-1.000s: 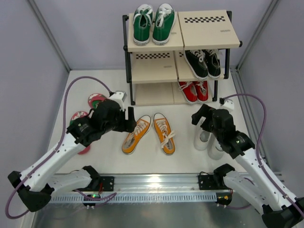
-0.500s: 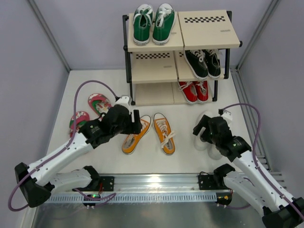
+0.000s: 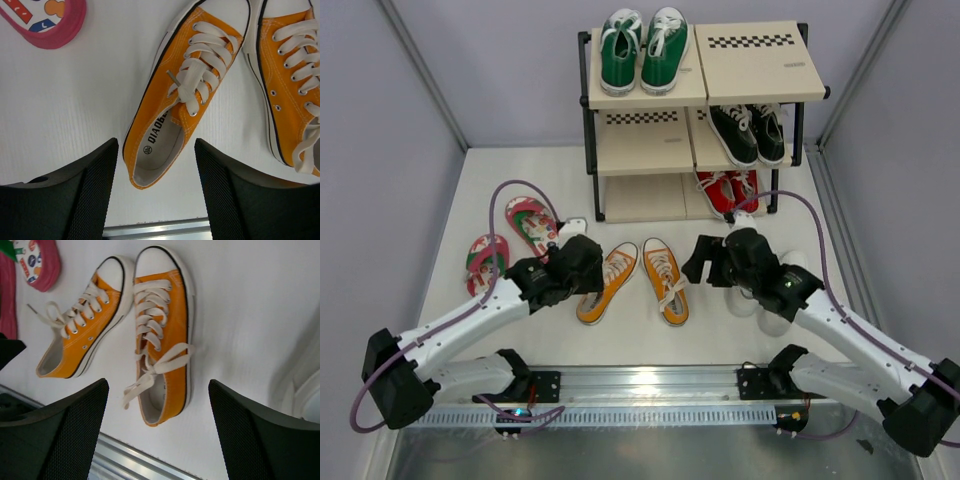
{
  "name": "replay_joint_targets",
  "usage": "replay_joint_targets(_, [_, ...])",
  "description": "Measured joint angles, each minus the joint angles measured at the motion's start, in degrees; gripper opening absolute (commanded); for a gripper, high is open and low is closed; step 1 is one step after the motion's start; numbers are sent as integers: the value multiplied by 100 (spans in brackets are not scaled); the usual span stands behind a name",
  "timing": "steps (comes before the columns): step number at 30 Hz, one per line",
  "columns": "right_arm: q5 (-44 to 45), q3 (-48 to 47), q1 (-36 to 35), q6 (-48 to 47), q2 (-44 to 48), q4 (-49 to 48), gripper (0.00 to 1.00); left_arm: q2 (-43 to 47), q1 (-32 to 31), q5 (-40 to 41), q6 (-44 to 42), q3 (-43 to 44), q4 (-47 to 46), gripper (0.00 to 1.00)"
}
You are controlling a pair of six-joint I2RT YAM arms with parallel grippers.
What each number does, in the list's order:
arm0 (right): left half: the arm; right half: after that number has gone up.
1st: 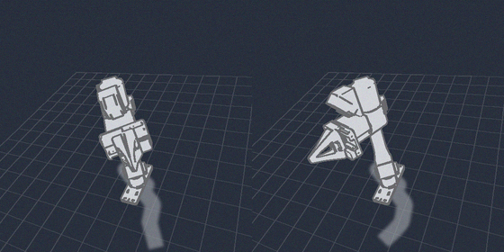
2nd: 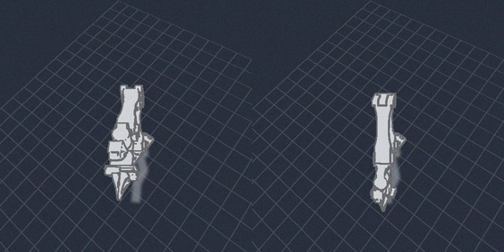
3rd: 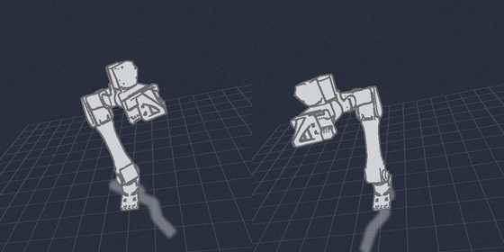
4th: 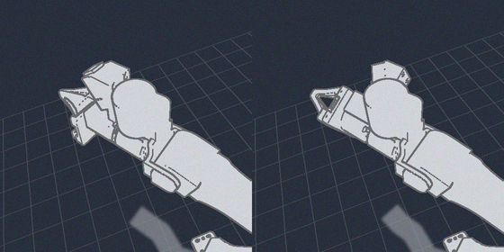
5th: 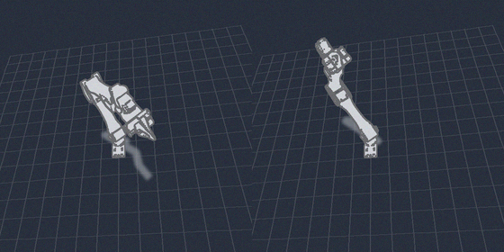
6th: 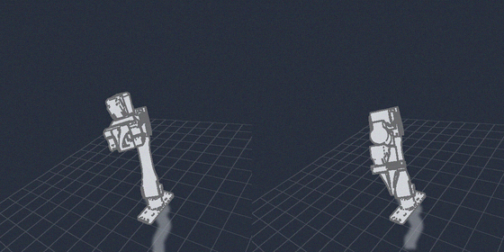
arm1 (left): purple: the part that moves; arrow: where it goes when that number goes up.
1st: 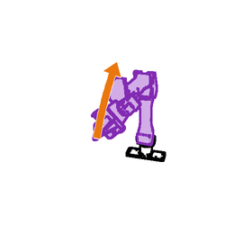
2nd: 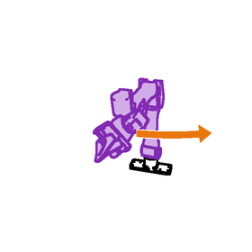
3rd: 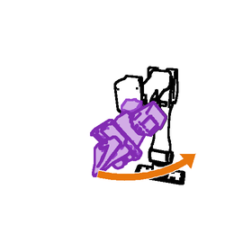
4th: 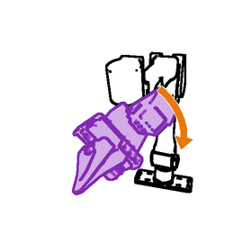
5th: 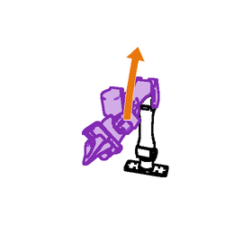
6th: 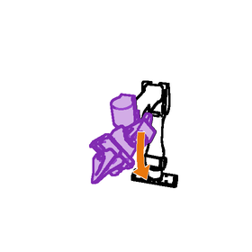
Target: Place and organize the shoes onto the shoe shelf
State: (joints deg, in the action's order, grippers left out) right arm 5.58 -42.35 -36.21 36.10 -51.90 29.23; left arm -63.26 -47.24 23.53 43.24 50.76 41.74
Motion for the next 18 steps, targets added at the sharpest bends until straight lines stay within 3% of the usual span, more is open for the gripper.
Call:
replay_joint_targets(10, [205,-741,-1469,-136,-1300,-514,85,-17,90,315,313,-107,407,65])
replay_joint_targets(18, [350,-981,-1731,4,-1770,-638,86,-173,120,140,-149,-278,411,65])
